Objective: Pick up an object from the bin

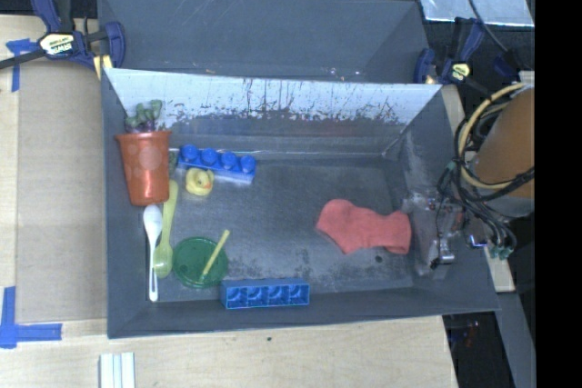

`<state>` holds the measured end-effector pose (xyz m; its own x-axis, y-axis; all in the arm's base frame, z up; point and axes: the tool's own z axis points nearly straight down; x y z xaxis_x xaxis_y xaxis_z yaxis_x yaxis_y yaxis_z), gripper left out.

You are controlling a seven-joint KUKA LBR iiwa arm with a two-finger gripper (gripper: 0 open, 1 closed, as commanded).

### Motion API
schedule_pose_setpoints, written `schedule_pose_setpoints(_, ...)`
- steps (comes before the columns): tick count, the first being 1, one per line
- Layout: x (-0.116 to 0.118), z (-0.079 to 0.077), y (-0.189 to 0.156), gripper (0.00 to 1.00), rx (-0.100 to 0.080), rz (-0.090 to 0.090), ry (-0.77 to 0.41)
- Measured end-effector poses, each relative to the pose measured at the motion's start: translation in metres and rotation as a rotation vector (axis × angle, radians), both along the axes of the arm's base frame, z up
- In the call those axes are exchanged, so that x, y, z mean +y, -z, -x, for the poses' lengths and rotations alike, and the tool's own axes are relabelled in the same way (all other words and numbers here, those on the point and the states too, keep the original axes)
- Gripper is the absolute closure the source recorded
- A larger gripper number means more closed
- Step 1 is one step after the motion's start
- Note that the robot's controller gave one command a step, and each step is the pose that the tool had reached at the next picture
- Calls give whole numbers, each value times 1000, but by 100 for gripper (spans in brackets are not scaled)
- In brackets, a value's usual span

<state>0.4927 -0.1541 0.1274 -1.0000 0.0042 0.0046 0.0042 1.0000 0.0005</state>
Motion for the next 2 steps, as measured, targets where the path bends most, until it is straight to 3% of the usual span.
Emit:
schedule_pose_setpoints(1,1,-2,-5,0,-8,2,-4)
schedule_pose_setpoints(2,22,-37,60,0,-5,0,-84)
